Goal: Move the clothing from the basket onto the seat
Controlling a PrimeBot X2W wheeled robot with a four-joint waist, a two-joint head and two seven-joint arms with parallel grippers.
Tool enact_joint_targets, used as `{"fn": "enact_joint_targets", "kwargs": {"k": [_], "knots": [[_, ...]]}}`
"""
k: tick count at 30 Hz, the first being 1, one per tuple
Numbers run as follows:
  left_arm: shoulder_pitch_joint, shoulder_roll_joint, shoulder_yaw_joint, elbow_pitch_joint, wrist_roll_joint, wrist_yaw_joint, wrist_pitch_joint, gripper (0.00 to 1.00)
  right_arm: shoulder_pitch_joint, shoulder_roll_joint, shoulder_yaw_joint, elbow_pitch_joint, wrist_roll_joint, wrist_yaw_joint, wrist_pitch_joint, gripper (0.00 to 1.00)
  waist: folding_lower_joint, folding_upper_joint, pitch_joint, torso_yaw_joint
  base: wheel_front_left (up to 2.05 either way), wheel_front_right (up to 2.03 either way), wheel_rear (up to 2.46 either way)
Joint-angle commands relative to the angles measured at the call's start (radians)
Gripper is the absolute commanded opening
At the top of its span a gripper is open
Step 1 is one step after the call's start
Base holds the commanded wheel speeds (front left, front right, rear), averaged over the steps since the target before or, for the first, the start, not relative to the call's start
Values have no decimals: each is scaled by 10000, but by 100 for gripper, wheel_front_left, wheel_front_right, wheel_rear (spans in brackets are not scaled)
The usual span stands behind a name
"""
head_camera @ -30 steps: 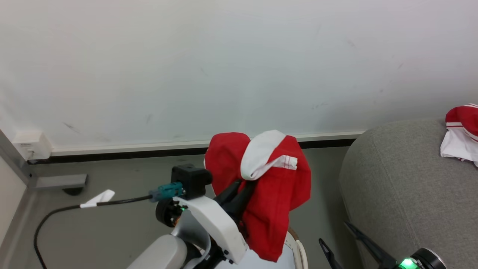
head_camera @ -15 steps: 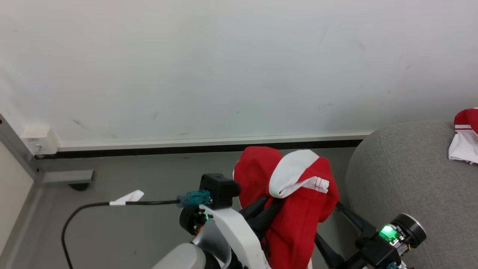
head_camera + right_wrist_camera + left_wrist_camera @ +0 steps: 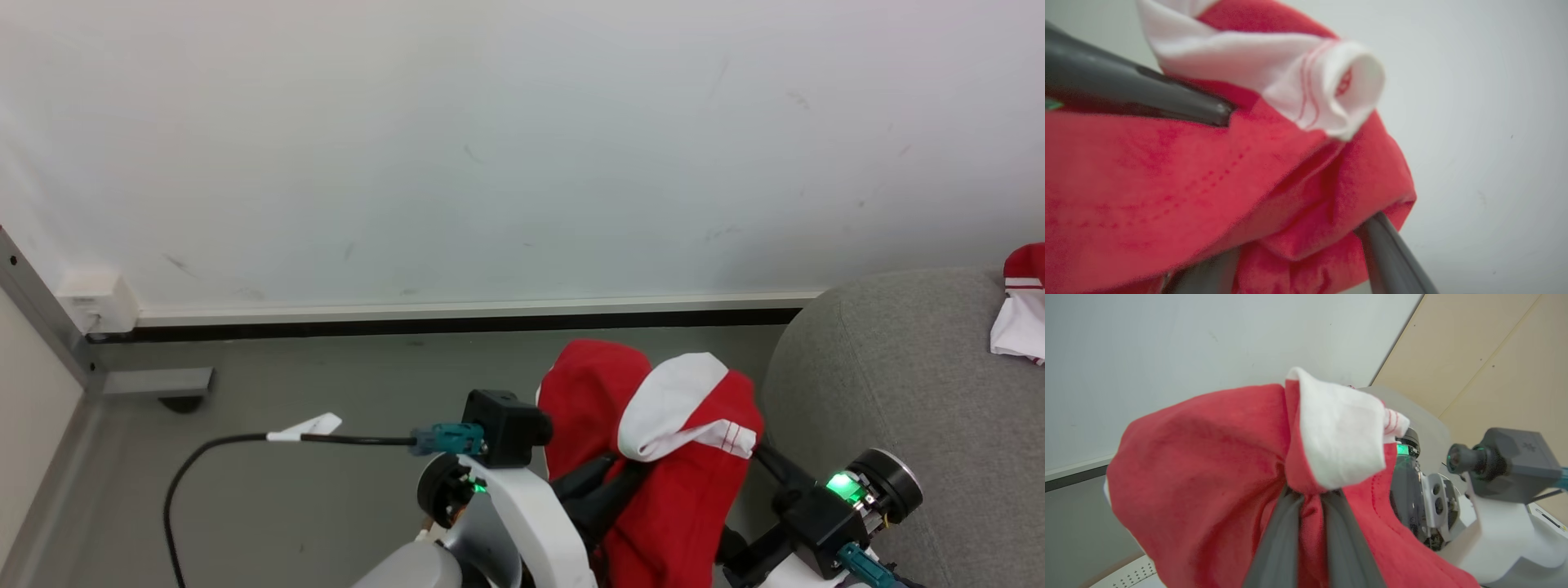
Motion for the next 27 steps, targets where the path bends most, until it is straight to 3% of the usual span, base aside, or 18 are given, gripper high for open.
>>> {"fn": "enact_joint_targets", "kwargs": {"k": [1,2,12,14,16,17,27], "knots": [[134,-14,15,-24,-82,-10,35,0,-158,-4,93,125,207,-26,6,30,0,-1,-7,14,0,0,0],[132,-16,7,-16,-96,-16,37,0,-187,-18,216,230,426,-26,6,0,0,-1,-16,24,0,0,0],[158,151,99,163,-17,183,-39,2,-274,-286,364,197,1524,-26,6,0,0,-1,98,-41,0,0,0],[159,137,93,223,-11,190,-76,17,-244,-301,245,79,1657,-26,6,0,0,-1,127,-71,0,0,0],[162,125,101,307,7,204,-141,44,-219,-337,144,-29,1767,-26,5,0,0,-1,146,-106,0,0,0],[143,137,98,363,58,210,-182,100,-198,-340,65,-78,1803,-26,5,0,0,-1,154,-122,0,0,0],[35,14,98,933,383,292,-752,100,43,-607,-714,-391,2197,-26,5,0,0,-1,169,-277,0,0,0]]}}
